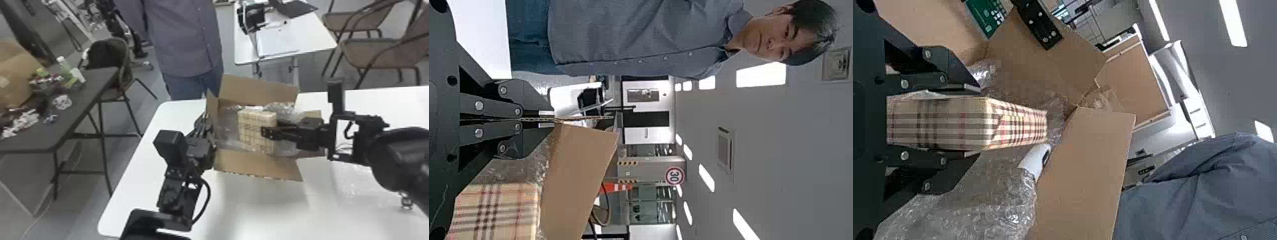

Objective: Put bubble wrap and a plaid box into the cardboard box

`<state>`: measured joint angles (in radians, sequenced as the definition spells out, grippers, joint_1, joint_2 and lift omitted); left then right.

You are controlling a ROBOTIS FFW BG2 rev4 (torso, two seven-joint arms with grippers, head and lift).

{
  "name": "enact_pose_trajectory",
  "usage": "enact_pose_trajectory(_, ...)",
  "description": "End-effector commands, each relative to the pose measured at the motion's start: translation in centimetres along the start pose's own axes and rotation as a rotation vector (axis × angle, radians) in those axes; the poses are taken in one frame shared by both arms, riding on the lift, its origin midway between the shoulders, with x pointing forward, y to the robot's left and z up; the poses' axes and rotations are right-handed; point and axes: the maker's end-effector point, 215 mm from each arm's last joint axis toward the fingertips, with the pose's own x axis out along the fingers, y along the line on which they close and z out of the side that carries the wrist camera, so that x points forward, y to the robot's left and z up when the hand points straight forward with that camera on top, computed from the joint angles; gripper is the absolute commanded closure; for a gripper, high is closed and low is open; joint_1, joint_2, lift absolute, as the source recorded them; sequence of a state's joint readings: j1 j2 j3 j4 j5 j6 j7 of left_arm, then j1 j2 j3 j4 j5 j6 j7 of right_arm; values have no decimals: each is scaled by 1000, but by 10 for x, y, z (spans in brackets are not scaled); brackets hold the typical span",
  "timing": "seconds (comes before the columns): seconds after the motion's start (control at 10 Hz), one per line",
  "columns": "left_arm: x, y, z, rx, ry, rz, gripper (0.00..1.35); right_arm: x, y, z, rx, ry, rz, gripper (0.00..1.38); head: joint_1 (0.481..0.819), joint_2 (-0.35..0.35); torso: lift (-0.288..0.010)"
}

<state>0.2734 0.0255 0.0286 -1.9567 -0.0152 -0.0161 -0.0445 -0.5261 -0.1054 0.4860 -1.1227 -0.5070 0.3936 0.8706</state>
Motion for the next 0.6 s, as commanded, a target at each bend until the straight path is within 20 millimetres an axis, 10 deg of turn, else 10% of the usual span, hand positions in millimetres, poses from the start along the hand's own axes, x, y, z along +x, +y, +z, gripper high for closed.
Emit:
enact_pose_trajectory(0.0,-1,2,0,-1,0,3,1222,-1,4,14,-40,-18,5,105,678,323,-107)
enact_pose_trajectory(0.5,-4,5,-2,-5,4,13,1222,-86,2,91,-211,-186,-227,167,639,290,-107)
